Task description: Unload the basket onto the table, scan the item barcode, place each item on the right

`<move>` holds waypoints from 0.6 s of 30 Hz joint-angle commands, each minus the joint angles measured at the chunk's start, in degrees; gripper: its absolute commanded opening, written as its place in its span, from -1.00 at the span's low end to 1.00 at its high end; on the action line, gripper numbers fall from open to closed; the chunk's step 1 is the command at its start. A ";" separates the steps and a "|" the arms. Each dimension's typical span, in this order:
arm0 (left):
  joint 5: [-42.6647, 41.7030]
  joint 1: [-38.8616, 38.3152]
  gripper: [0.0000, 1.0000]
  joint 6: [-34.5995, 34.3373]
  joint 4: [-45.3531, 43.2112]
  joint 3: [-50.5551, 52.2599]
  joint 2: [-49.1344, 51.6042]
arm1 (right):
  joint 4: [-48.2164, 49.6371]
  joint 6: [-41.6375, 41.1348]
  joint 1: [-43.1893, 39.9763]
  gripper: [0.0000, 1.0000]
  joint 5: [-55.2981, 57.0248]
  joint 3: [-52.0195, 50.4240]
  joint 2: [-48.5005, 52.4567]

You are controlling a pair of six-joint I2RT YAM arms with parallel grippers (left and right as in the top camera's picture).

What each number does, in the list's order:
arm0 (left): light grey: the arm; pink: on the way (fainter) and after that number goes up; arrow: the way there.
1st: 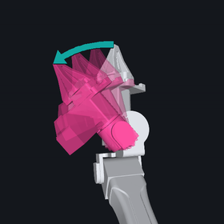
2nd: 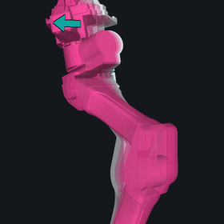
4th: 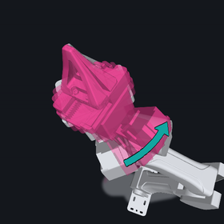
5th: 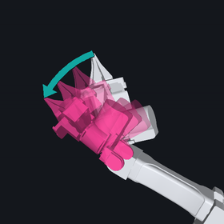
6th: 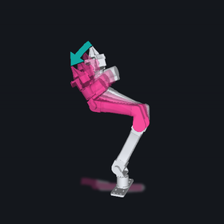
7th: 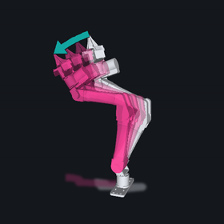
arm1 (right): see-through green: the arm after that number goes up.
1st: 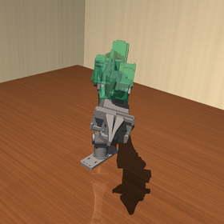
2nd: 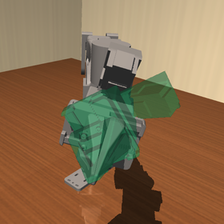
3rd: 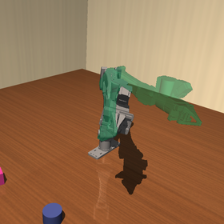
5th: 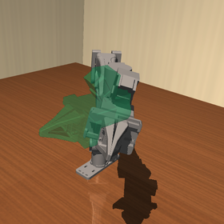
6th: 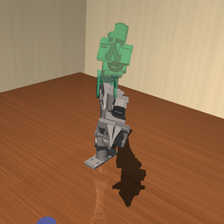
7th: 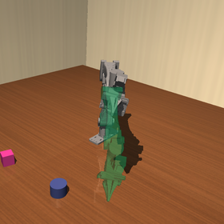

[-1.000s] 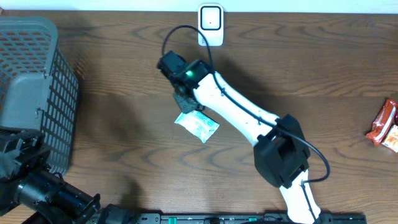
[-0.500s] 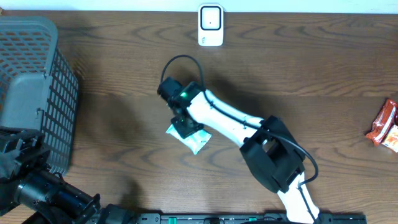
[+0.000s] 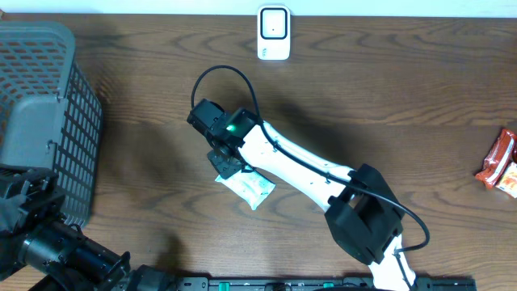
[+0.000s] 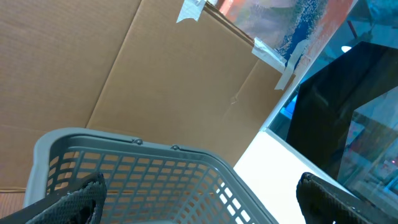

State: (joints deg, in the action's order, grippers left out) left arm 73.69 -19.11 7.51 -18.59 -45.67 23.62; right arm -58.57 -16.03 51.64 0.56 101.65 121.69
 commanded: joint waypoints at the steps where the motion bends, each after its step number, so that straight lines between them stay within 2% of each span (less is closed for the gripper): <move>1: 0.55 0.28 0.96 0.35 -0.28 -0.42 -0.42 | 0.66 0.46 0.57 -0.98 -4.76 -1.07 1.01; 10: 0.55 0.28 0.95 0.35 -0.28 -0.42 -0.42 | 5.64 -1.99 0.79 -0.98 -4.02 -7.76 3.93; 15: 0.55 0.28 0.96 0.35 -0.28 -0.42 -0.42 | 4.17 -0.74 1.25 -0.98 -7.98 -7.87 3.65; 18: 0.55 0.28 0.96 0.35 -0.28 -0.42 -0.42 | 2.12 1.90 1.40 -0.98 -14.40 -5.81 3.21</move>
State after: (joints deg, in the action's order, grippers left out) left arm 73.69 -19.11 7.53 -18.59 -45.67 23.62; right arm -54.74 -16.40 52.05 -6.02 94.48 124.42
